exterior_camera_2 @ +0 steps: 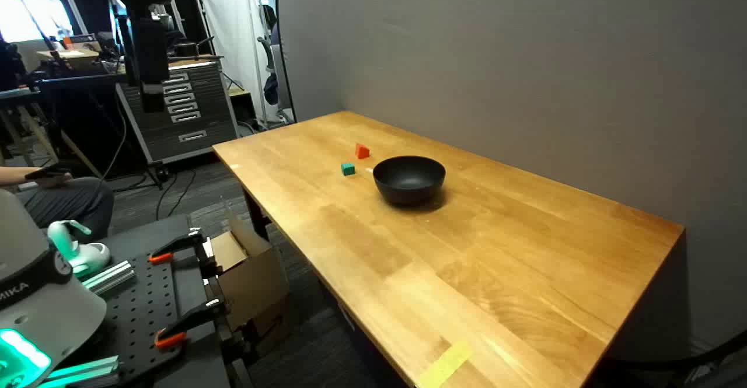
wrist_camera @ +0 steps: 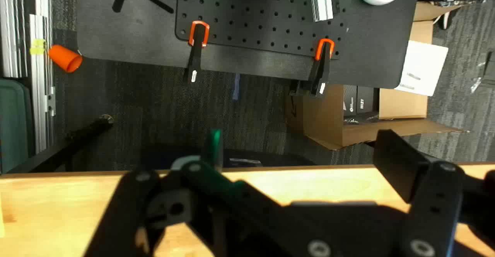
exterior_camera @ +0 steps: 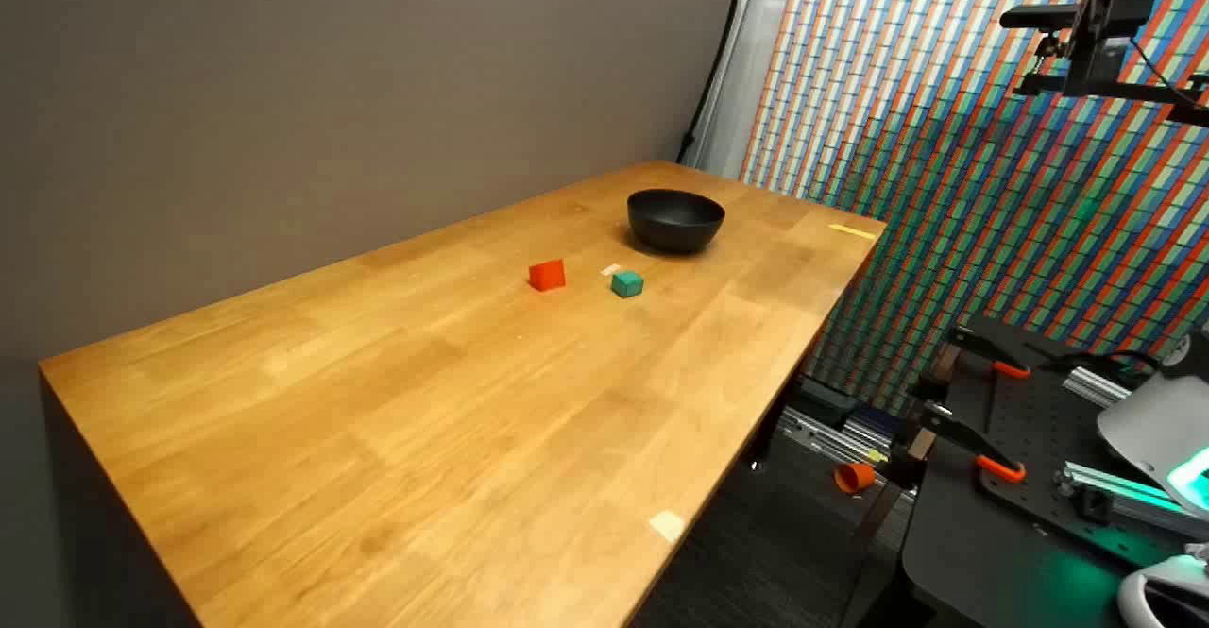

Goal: Put the green and orange blocks in the bowl

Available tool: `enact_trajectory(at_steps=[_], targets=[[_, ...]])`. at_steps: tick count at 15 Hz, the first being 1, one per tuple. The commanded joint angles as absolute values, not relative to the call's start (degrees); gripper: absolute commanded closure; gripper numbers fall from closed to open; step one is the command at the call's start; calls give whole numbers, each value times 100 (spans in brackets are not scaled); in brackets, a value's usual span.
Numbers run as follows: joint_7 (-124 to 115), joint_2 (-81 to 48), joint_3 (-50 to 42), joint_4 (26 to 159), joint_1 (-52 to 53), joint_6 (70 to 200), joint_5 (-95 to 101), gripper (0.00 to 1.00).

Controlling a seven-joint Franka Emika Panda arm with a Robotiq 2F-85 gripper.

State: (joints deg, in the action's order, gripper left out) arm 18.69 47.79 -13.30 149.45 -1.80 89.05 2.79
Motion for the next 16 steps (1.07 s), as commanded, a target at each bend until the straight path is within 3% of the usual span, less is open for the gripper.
enact_trajectory(at_steps=[1,6,12,16], targets=[[1891,4771,-1299,14932,-218,8902,259,0],[1844,4544,-1402,14962,-236,9225,179,0],[1731,2524,-1073,14950,236,11762,-343,0],[1566,984,-546,14472,527,12689,-553,0]])
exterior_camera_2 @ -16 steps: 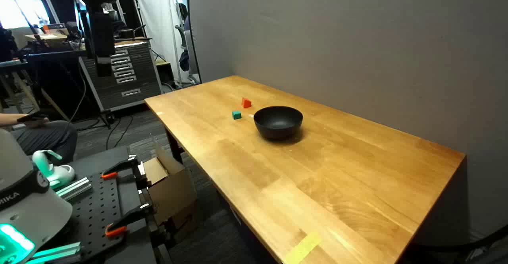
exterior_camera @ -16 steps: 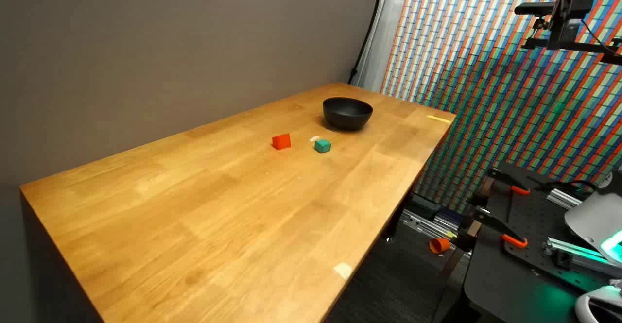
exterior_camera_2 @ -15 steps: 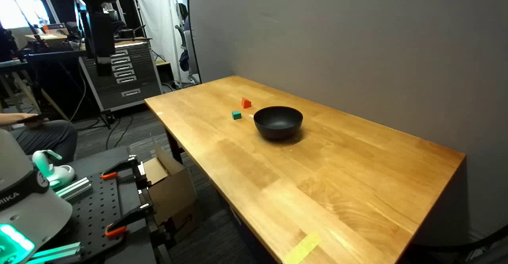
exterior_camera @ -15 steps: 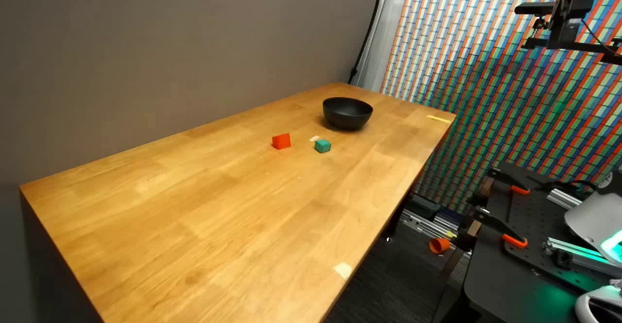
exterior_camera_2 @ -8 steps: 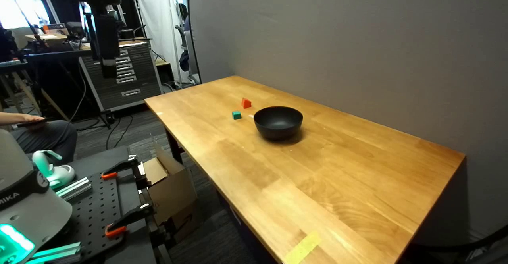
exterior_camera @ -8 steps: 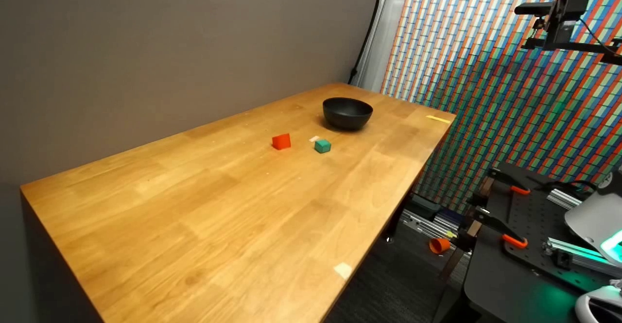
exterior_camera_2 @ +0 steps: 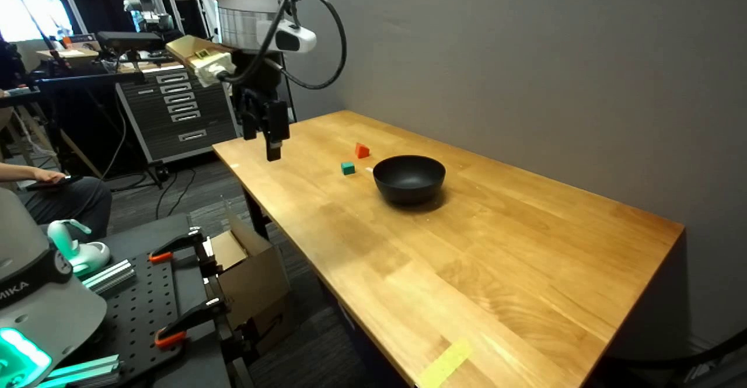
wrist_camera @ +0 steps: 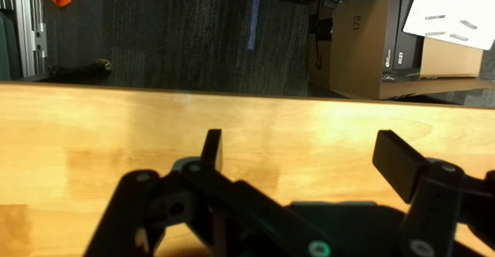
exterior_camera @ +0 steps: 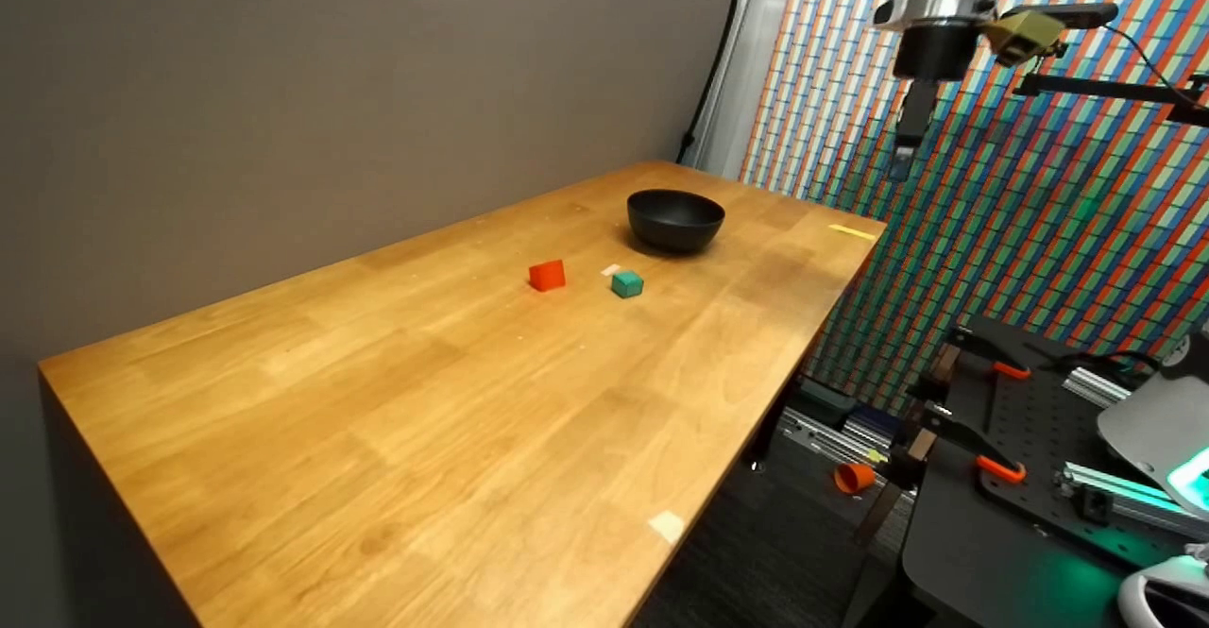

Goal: Put the green and orange blocks in the bowl

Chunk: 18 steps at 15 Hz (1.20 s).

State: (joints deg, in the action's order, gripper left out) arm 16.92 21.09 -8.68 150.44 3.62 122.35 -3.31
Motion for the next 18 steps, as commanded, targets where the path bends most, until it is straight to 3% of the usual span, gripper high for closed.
enact_trajectory(at_steps=[1,11,18], targets=[[1519,609,-410,14290,574,12852,-607,0],[523,-2880,415,11437,682,13917,-261,0],[62,-4411,448,9264,696,13457,-381,0]])
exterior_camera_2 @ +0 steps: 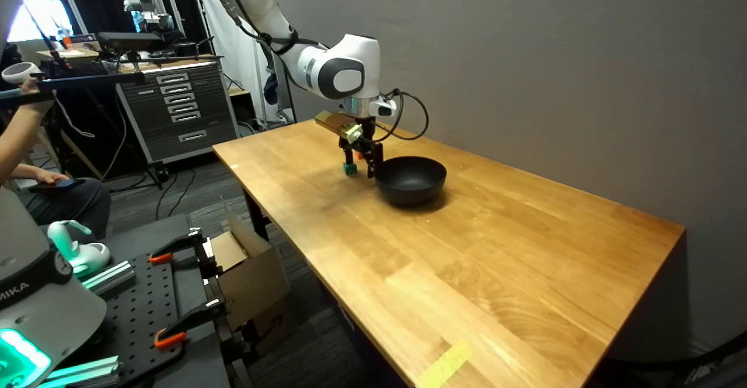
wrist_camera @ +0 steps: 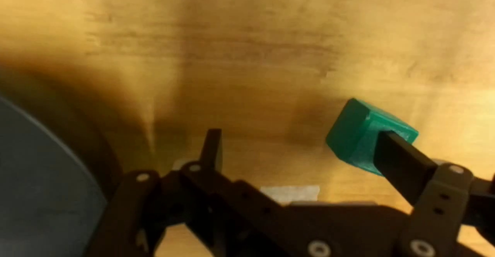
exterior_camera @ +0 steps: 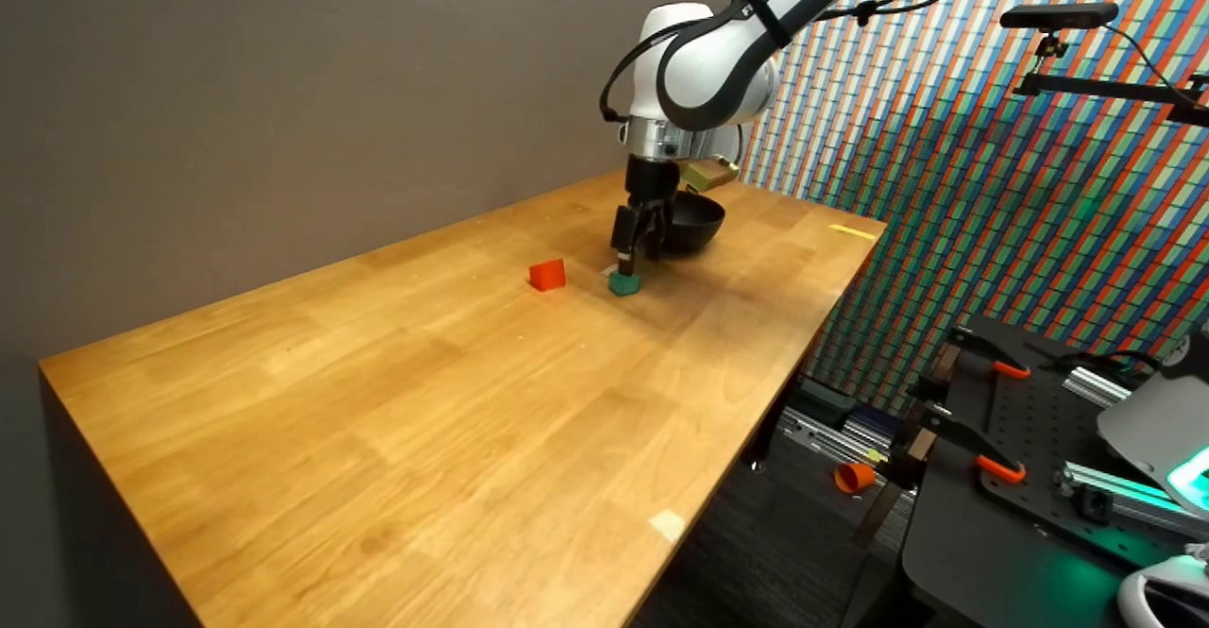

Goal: Put the green and orange blocks in the bowl

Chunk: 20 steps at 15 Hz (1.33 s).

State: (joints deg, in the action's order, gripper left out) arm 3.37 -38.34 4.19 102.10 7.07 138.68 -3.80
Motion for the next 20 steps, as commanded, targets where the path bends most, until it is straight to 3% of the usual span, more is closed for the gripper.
enact_trajectory(at_steps=[1,10,20], targets=[[-22,-4479,474,9082,686,13232,-436,0],[-641,-4844,574,8352,819,12012,-620,0],[-682,-4727,788,8337,1068,11994,-688,0]])
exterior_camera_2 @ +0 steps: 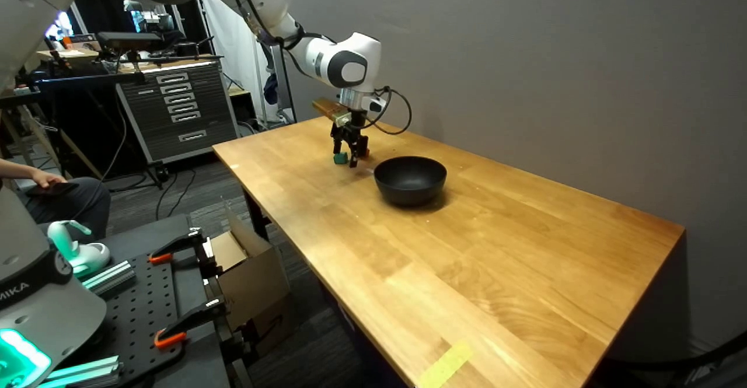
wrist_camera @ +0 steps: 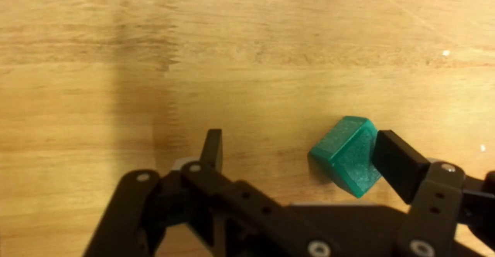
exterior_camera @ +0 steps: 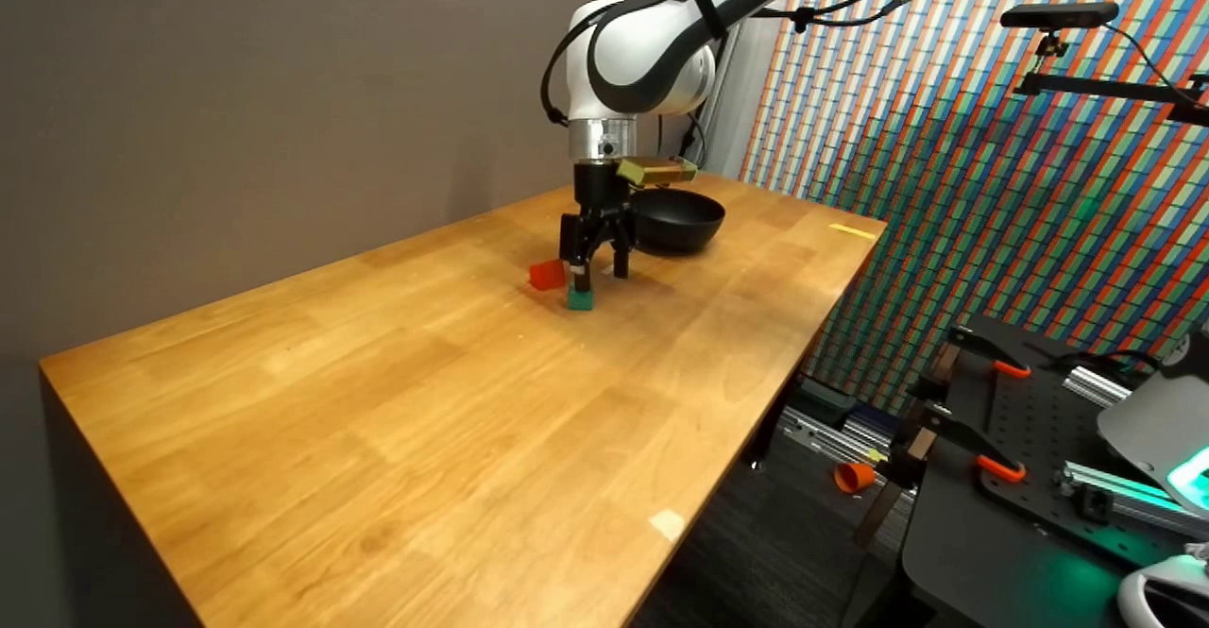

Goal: Put the green and orange blocks in the bowl

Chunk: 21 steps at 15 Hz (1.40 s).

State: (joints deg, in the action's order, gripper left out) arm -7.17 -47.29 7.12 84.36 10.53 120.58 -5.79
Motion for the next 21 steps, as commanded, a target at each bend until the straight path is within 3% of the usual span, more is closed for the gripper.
enact_trajectory(at_steps=[1,7,17,18,19,21], targets=[[-602,-4692,831,8385,1065,12030,-691,0],[412,-4533,1355,8597,908,12224,-1024,0],[977,-4604,1232,9125,1059,13661,-405,0],[976,-4587,1244,9188,1043,13737,-398,25],[995,-4581,1250,9247,1027,13828,-395,27],[1014,-4573,1237,9330,1016,13980,-376,42]])
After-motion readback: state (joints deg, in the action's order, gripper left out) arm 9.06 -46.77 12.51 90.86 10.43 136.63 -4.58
